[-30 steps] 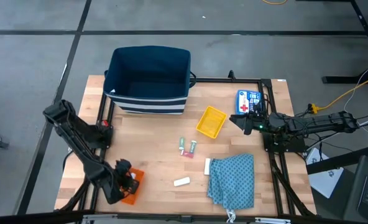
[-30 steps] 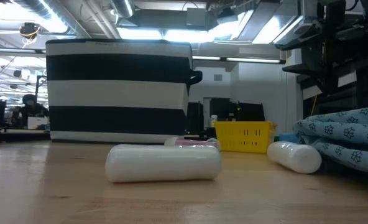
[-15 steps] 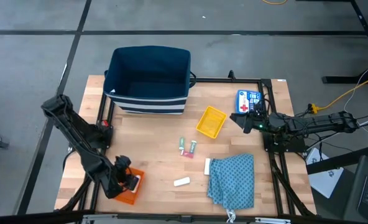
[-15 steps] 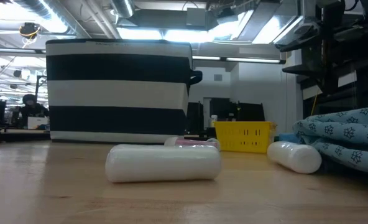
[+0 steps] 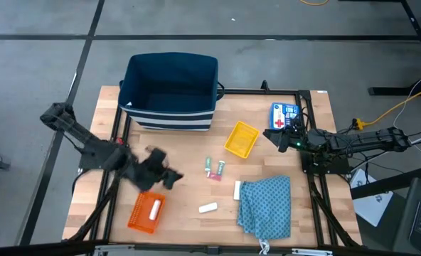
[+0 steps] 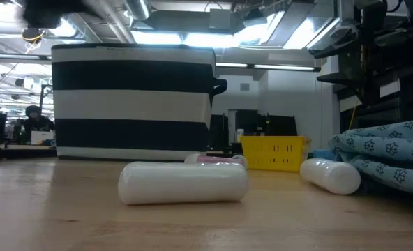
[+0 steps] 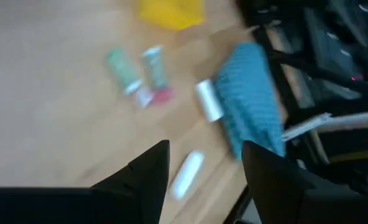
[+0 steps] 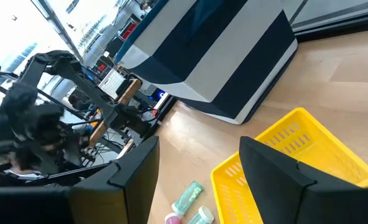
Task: Pick & place medical supplies in basket/bin
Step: Put the bottom white gauze in the orange bin
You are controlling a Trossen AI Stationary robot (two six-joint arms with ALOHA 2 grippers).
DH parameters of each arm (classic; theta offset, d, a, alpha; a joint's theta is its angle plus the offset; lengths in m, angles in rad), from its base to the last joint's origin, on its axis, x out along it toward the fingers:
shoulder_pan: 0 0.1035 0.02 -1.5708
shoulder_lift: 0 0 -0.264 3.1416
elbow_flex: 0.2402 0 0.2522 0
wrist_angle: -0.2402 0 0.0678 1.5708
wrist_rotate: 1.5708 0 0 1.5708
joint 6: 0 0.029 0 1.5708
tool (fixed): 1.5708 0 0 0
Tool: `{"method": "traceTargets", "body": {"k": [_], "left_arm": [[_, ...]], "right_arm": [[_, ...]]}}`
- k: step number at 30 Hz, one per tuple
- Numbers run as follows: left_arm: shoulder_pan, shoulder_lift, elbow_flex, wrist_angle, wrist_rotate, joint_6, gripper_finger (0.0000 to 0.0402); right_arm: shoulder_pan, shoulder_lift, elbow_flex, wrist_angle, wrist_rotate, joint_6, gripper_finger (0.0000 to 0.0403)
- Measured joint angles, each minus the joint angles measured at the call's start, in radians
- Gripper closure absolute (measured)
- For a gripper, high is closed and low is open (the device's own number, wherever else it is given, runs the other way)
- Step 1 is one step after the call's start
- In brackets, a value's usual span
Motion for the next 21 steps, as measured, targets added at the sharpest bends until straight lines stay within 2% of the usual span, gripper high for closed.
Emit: {"method": "traceTargets", "body": {"k": [4,9,12,15,18,21], "left_arm": [[0.179,0.076,0.087,0.021,0.230,0.267,0.0212],[0.311,0.265,0.263,-0.206,0.503,0.567,0.0213],[0.331,0.395,0.377,-0.336,0.591,0.752,0.0213],[0.332,0.514,0.487,-0.383,0.652,0.904,0.0213],[0.330,0.627,0.590,-0.385,0.718,0.999,0.0213],[0.323,0.728,0.681,-0.384,0.779,1.022,0.0213]], "right_arm": [[0.000,0.000,0.000,0.000,0.000,0.000,0.0179],[0.000,0.000,0.000,0.000,-0.008,0.000,0.0179],[0.000,0.000,0.000,0.000,-0.010,-0.007,0.0179],[0.000,0.000,0.000,0.000,-0.012,-0.015,0.0179],[0.000,0.000,0.000,0.000,-0.022,-0.028,0.0179],[0.000,0.000,0.000,0.000,-0.049,-0.034,0.0179]]}}
